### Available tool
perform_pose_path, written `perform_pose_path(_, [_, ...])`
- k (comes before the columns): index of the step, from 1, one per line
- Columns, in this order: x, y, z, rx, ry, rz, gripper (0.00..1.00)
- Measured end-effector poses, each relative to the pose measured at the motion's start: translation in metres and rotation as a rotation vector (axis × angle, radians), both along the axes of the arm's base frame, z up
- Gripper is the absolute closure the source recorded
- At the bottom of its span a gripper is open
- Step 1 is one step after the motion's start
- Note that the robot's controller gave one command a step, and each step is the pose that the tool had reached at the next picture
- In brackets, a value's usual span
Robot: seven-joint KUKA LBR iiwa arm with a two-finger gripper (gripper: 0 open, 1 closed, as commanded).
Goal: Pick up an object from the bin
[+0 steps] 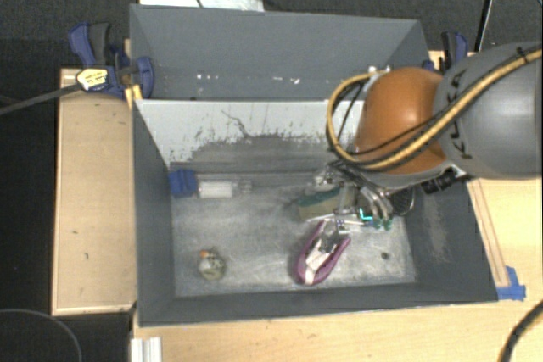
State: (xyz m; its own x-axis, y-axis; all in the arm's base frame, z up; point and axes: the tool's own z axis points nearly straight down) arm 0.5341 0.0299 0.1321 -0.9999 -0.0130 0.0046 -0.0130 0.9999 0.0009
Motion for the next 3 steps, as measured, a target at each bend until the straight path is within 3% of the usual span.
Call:
perform_pose_path(1, [0.016,-0.023,-0.044,0.002,-0.009,-0.154,0.0])
perform_pose_path(2, [0.017,-0.024,-0.045,0.002,-0.013,-0.158,1.0])
perform_pose_path(3, [0.034,-0.016,0.101,0.001,-0.015,-0.264,1.0])
